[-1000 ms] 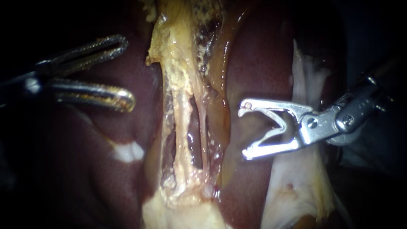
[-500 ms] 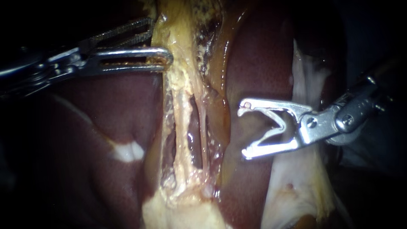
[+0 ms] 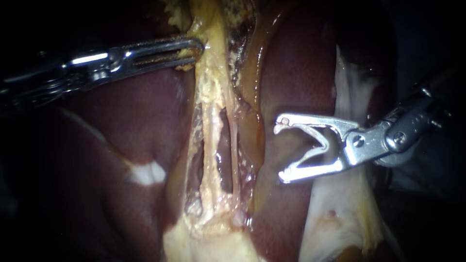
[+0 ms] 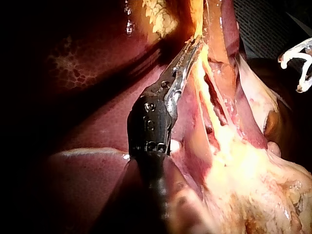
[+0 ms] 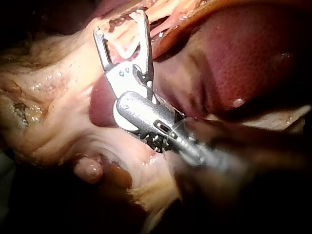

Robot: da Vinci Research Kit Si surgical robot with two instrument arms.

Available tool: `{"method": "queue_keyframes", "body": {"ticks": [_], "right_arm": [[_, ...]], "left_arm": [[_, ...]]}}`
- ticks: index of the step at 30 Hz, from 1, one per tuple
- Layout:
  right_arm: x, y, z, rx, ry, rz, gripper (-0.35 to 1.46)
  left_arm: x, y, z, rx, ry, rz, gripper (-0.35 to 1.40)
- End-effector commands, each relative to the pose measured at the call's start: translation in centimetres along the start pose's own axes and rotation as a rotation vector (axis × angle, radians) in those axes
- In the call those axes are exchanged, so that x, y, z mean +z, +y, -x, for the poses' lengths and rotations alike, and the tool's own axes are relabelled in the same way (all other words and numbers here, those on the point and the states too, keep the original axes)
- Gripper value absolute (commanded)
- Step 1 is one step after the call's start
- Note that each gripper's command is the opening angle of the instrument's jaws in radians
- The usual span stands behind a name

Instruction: Grabbing gallbladder

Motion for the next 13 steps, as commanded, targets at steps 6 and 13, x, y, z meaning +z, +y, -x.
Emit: {"method": "queue_keyframes", "body": {"ticks": [6,13], "right_arm": [[0.00,0.00,0.00,0.000,0.000,0.000,0.60],[0.00,0.00,0.00,0.000,0.000,0.000,0.60]], "left_arm": [[-0.01,-0.01,0.00,-0.002,0.010,0.000,-0.35],[-0.01,-0.02,0.00,-0.002,0.009,0.001,-0.35]]}}
